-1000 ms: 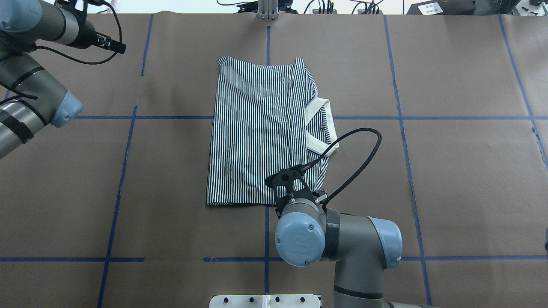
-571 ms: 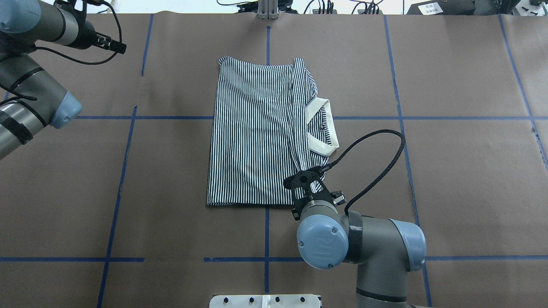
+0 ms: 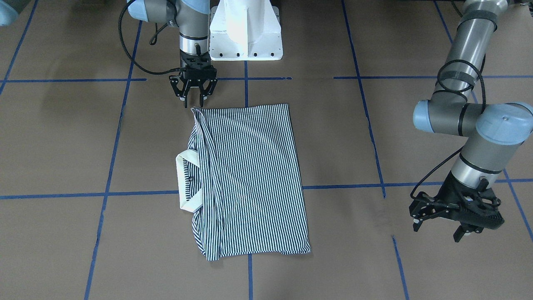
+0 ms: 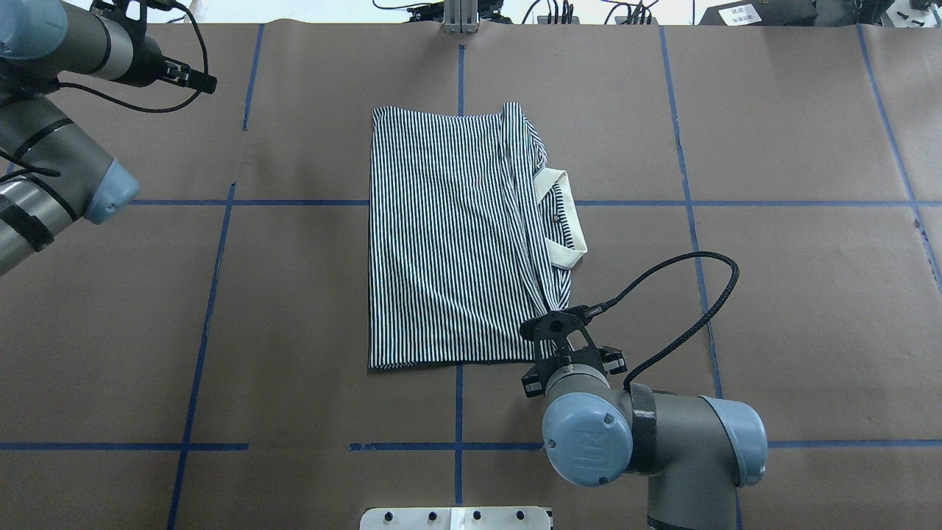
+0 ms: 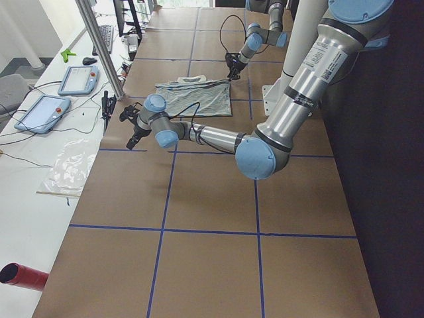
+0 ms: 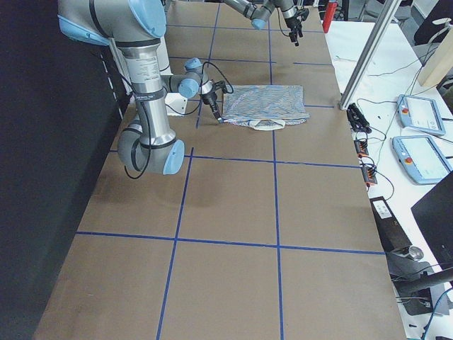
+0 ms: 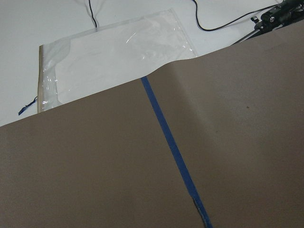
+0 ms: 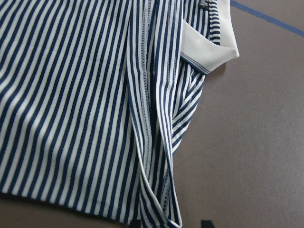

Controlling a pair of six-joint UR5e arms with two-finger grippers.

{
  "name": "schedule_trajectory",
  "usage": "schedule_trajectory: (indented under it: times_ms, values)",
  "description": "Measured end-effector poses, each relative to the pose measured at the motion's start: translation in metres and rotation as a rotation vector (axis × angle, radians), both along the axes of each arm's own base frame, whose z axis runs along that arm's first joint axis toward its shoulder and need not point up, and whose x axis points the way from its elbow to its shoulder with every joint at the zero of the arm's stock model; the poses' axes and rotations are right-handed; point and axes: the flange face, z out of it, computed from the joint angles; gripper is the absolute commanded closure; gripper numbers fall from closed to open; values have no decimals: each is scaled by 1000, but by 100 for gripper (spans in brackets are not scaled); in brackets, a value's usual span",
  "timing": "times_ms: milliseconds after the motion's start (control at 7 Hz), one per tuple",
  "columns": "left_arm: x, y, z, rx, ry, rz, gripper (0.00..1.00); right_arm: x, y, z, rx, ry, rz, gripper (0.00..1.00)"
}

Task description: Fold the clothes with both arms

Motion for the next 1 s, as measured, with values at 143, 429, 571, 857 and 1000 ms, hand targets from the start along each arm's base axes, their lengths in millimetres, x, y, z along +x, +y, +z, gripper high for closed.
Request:
schedule_trajectory:
  times_ms: [143, 429, 571, 857, 1000]
  values:
    - [0, 0, 0, 0, 0, 0, 0, 4, -10, -6, -1, -10, 14, 0]
    - [0, 1, -1, -2, 6, 6, 0, 1, -48, -20, -18, -15, 33, 0]
    - [1, 3, 0, -9, 14, 20, 0, -11, -68, -26, -34, -8, 41, 0]
    - [2, 5, 0, -14, 21, 32, 0, -25, -81, -25, -73, 12, 27, 0]
    - [2, 5, 0, -15, 22, 34, 0, -26, -83, -22, -85, 26, 16, 0]
